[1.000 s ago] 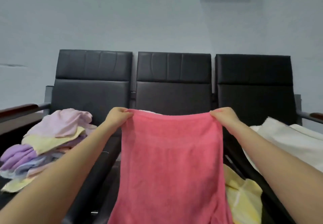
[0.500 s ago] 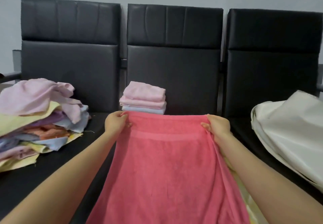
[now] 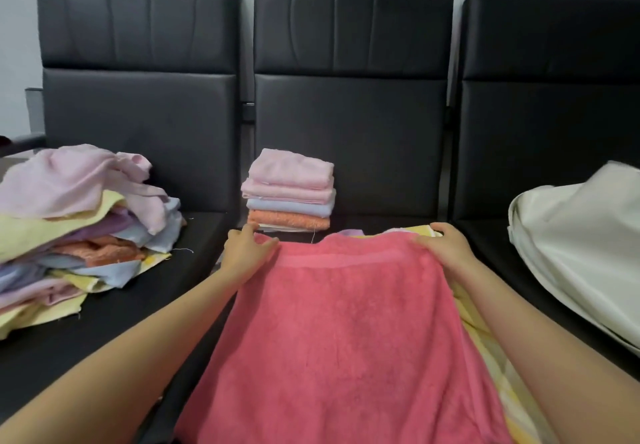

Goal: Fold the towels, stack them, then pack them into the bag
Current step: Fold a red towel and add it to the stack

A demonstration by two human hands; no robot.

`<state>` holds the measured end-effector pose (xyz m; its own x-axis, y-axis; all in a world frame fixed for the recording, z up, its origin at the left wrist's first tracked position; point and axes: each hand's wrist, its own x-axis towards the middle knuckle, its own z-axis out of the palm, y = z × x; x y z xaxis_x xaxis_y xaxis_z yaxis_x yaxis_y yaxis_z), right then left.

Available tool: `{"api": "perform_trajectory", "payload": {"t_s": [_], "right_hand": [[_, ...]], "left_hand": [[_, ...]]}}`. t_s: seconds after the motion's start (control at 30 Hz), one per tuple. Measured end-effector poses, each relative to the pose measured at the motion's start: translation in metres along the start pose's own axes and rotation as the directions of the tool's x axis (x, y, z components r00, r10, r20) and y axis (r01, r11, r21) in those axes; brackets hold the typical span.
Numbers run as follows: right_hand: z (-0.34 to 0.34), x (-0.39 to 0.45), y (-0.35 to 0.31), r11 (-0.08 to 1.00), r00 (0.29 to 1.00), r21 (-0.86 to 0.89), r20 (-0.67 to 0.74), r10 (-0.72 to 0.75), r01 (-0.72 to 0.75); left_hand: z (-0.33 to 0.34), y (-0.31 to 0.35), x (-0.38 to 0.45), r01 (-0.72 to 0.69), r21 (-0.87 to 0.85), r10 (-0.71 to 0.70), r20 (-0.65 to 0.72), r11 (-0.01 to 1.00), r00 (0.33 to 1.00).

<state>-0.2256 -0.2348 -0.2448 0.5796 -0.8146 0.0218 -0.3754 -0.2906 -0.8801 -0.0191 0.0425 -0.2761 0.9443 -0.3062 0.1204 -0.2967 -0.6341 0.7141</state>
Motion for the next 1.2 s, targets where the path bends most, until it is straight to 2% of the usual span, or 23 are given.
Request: {"api": "perform_trajectory", "payload": {"t_s": [0.1,0.23,0.3,0.43,0.53,0.6,0.67,0.73,0.83,0.93,1.0,1.1,1.2], "right_hand": [[-0.017,-0.022,-0.004,1.0,1.0,-0.016,0.016,-0.005,0.005],[-0.033,-0.061,-0.018,0.999,0.996,-0.001,0.086,-0.035,0.036],[-0.038,-0.084,-0.019,0.995,0.995,-0.049,0.066,-0.081,0.084],[-0.055,-0.131,-0.01,0.962,0.992,-0.25,0.095,-0.089,0.11],[-0.068,-0.172,-0.009,0.859,0.977,-0.467,0.13,-0.17,0.212],[-0.073,-0.202,-0.01,0.765,0.956,-0.575,0.137,-0.26,0.291],[-0.074,-0.228,-0.01,0.681,0.947,-0.658,0.203,-0.251,0.322],[-0.073,-0.242,-0.002,0.634,0.948,-0.706,0.265,-0.178,0.316],[-0.07,-0.247,0.017,0.617,0.942,-0.72,0.312,-0.123,0.318],[-0.07,-0.25,0.031,0.665,0.943,-0.681,0.313,-0.114,0.307],[-0.071,-0.251,0.032,0.752,0.955,-0.599,0.261,-0.143,0.276],[-0.076,-0.252,0.026,0.952,0.983,-0.262,0.138,-0.124,0.157],[-0.075,-0.254,0.017,0.992,0.99,0.119,0.132,-0.055,0.039]], "left_hand": [[-0.003,0.029,-0.024,-0.099,-0.046,0.097,-0.042,0.994,0.994],[-0.008,0.062,-0.081,-0.361,-0.118,0.356,-0.062,0.925,0.932],[-0.009,0.073,-0.119,-0.494,-0.139,0.498,0.0,0.858,0.867],[-0.012,0.083,-0.189,-0.705,-0.142,0.718,0.178,0.695,0.672],[-0.005,0.068,-0.226,-0.788,-0.032,0.742,0.363,0.615,0.564],[0.006,0.051,-0.244,-0.859,0.06,0.749,0.461,0.509,0.476],[0.015,0.037,-0.248,-0.916,0.125,0.79,0.472,0.381,0.393],[0.02,0.03,-0.245,-0.936,0.135,0.84,0.413,0.325,0.351],[0.023,0.024,-0.241,-0.954,0.16,0.892,0.344,0.254,0.295],[0.023,0.016,-0.241,-0.956,0.244,0.906,0.346,0.163,0.243],[0.021,0.011,-0.242,-0.949,0.296,0.901,0.375,0.108,0.22],[0.021,0.007,-0.243,-0.939,0.337,0.902,0.385,0.061,0.196],[0.022,0.006,-0.244,-0.94,0.338,0.914,0.363,0.052,0.181]]}}
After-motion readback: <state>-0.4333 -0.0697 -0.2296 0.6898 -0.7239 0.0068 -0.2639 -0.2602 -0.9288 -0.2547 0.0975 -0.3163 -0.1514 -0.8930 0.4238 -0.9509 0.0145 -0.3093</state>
